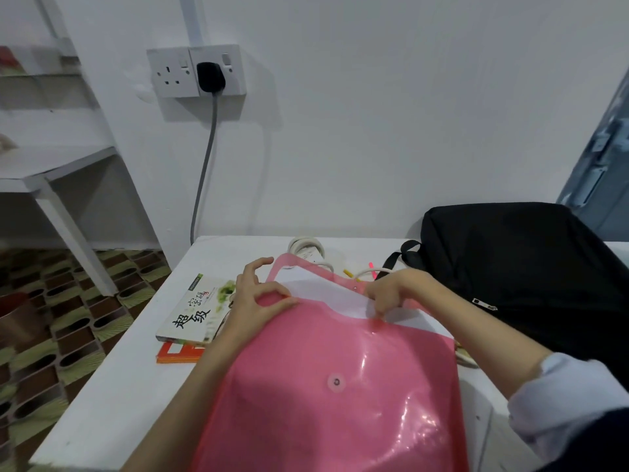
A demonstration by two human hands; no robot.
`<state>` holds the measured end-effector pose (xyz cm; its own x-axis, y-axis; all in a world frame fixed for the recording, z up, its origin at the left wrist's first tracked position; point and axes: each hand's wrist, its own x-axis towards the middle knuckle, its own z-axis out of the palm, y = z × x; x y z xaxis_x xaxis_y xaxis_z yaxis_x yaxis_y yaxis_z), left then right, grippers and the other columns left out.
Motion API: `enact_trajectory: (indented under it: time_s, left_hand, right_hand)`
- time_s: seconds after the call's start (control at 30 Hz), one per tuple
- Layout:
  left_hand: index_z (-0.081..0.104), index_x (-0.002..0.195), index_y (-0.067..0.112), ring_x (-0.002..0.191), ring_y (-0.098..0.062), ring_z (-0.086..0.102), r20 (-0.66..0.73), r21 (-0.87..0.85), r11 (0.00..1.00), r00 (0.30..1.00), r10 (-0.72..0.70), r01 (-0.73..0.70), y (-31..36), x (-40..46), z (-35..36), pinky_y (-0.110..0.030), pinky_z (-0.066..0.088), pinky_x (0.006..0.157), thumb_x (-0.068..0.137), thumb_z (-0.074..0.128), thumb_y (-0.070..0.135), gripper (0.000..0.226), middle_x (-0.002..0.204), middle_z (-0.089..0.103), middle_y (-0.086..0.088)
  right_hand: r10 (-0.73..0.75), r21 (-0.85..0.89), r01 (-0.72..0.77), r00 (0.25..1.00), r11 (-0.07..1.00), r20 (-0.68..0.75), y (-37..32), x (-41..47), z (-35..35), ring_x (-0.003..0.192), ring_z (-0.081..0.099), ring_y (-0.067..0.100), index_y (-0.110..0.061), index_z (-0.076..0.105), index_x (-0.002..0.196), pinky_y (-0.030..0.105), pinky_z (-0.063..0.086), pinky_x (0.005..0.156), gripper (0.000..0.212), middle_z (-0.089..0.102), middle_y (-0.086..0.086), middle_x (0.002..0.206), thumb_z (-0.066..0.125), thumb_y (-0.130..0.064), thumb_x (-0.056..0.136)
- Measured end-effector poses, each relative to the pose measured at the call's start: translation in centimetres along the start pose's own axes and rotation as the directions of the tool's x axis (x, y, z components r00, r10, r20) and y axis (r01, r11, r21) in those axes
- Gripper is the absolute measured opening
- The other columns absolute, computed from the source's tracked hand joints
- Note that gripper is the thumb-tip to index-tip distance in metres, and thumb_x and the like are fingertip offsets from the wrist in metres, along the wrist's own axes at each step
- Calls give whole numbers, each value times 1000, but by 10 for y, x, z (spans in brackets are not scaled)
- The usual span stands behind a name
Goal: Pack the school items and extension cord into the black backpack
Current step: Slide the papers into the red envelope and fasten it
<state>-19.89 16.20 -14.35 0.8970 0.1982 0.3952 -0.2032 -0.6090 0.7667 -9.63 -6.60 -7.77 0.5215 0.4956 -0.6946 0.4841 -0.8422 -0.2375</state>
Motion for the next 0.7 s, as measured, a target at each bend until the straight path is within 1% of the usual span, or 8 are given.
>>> enact_trajectory:
  time_s: [0.07,0.13,0.2,0.3,0.37,0.57,0.63,0.7]
  left_hand:
    - [70,68,35,109,-9,38,30,-31,1000,1000,0,1,3,2,-2,-9,23,94,64,81,33,12,126,39,25]
    - [70,66,36,106,-7,40,40,-51,999,999,-2,4,4,2,-5,-11,26,95,60,81,37,13,121,41,23]
    - [71,65,34,96,-4,44,25,-72,997,1000,4,-2,4,2,-4,-15,30,94,60,84,35,15,119,43,18]
    - [71,62,31,87,3,47,11,-112,994,1000,7,-6,9,0,2,-7,33,87,62,82,29,11,119,44,14]
    - [71,60,30,80,7,46,1,-106,994,1000,22,-22,10,0,5,-4,33,84,63,83,23,15,119,44,14]
    - [70,63,28,98,0,49,-23,-75,997,1000,7,-9,-1,-1,-8,-14,33,92,67,81,23,13,111,51,17]
    - [69,66,32,102,-3,49,-50,-52,998,998,25,-28,-4,-1,-9,-15,32,91,69,80,23,15,105,56,16]
    - [68,66,40,98,-5,49,-82,-33,999,996,38,-41,-5,0,-7,-11,31,88,69,80,26,19,100,60,15]
  right_hand:
    - [92,-76,-90,996,993,23,0,-1,-8,106,57,25,-17,43,134,30,50,78,47,54,6,119,52,-3,89]
    - [156,-199,-156,988,967,-16,2,-4,-17,93,60,23,-6,59,119,34,49,80,34,60,7,104,57,-8,86]
    - [161,-207,-156,987,966,9,2,-7,-24,78,60,18,-4,64,107,32,51,75,25,61,5,90,60,-5,82]
    - [127,-161,-111,987,981,97,-10,-6,-18,45,58,8,-5,61,79,14,46,45,18,62,1,60,49,8,83]
    - [82,-144,-66,991,987,109,-16,3,-8,44,56,9,-1,59,79,13,41,38,17,61,5,66,46,10,84]
    - [-87,358,119,991,926,-104,12,-1,-9,49,43,6,-14,63,71,15,37,47,17,48,-11,50,67,-20,86]
    - [-114,402,176,978,899,-174,13,-13,-7,52,43,4,-12,66,81,12,36,49,14,49,-15,51,62,-22,89]
    - [-184,444,256,963,859,-199,12,-18,0,55,55,-8,-25,66,85,3,39,56,22,63,-25,62,48,-24,97]
